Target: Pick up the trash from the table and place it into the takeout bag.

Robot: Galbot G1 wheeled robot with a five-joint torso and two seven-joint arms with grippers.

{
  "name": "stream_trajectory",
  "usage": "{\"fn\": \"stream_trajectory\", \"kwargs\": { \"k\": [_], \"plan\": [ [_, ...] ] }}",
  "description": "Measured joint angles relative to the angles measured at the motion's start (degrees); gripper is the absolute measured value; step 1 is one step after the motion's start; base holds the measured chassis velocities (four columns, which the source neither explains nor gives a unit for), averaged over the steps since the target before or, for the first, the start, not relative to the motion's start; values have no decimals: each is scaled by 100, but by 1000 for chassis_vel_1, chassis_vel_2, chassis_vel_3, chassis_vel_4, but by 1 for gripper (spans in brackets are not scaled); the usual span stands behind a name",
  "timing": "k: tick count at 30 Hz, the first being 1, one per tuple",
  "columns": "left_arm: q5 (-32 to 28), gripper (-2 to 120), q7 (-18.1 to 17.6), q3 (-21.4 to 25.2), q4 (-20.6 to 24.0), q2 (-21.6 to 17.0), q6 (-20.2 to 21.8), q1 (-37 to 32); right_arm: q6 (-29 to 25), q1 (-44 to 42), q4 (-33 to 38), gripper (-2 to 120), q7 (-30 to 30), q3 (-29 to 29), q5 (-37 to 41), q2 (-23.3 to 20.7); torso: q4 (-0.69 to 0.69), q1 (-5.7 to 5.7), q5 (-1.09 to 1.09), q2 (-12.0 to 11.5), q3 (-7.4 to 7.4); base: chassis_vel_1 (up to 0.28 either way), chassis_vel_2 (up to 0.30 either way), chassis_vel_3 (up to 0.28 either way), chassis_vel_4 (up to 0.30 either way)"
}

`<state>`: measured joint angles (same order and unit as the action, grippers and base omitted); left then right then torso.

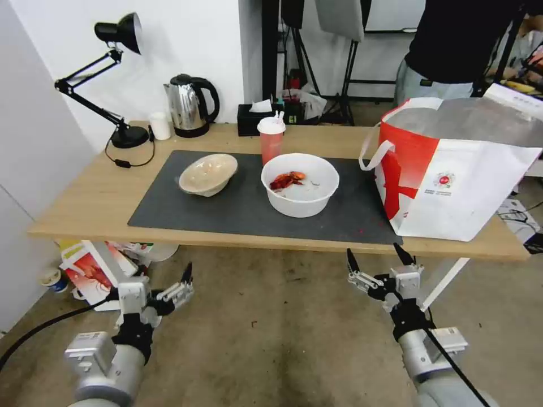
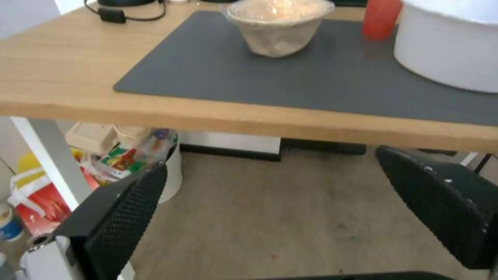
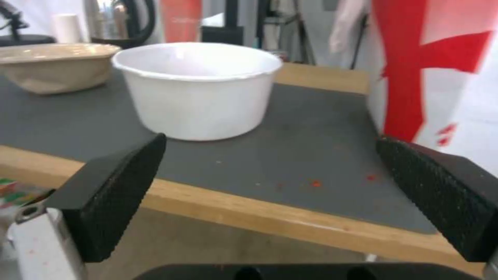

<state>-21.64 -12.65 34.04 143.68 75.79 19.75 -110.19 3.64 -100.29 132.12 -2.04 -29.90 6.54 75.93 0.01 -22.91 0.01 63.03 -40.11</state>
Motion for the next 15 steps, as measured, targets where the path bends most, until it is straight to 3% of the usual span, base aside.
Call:
{"fn": "stream_trajectory", "kwargs": {
  "k": [2, 3, 6, 15],
  "plan": [
    [-98, 100, -58, 17, 7, -34, 75, -21, 245, 185, 28, 100, -139, 115, 440, -531, 0, -1, -2, 0, 0, 0, 0, 0, 0],
    [-98, 100, -58, 17, 7, -34, 75, -21, 245, 185, 28, 100, -139, 115, 440, -531, 0, -1, -2, 0, 0, 0, 0, 0, 0],
    [-102, 100, 7, 40, 0, -16, -131, -9, 657, 494, 75, 100, -371, 296, 1167, -1433, 0, -1, 0, 0, 0, 0, 0, 0, 0],
    [-174, 100, 15, 37, -19, 0, -207, 65, 1168, 879, 136, 100, -662, 524, 2074, -2586, -1, -1, 0, 0, 0, 0, 0, 0, 0]
  ]
}}
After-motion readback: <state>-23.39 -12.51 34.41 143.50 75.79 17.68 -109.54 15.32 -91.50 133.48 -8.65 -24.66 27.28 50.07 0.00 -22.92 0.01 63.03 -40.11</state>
